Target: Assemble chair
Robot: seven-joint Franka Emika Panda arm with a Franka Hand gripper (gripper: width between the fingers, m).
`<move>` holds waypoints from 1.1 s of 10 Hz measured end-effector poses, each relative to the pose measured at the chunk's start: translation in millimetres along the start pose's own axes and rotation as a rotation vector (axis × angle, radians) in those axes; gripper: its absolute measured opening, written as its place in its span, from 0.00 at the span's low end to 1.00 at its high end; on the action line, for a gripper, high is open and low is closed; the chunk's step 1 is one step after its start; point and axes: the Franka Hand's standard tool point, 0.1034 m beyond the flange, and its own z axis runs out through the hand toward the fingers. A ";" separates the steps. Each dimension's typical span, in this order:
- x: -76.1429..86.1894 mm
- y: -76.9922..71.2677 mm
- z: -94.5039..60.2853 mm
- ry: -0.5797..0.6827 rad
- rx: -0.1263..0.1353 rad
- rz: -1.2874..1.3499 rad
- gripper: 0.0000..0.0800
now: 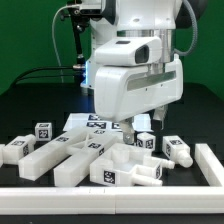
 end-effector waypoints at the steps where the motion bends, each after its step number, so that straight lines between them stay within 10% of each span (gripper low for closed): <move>1: 0.9 -0.5 -0.3 0.000 0.000 -0.001 0.81; 8: -5.8 -6.5 45.8 0.008 0.008 -0.063 0.81; 11: 5.9 -10.5 23.6 -0.003 0.014 -0.036 0.81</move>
Offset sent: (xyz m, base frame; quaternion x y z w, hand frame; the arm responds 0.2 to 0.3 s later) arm -0.0068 -0.0180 -0.0257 0.0119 -0.0032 -0.0941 0.9955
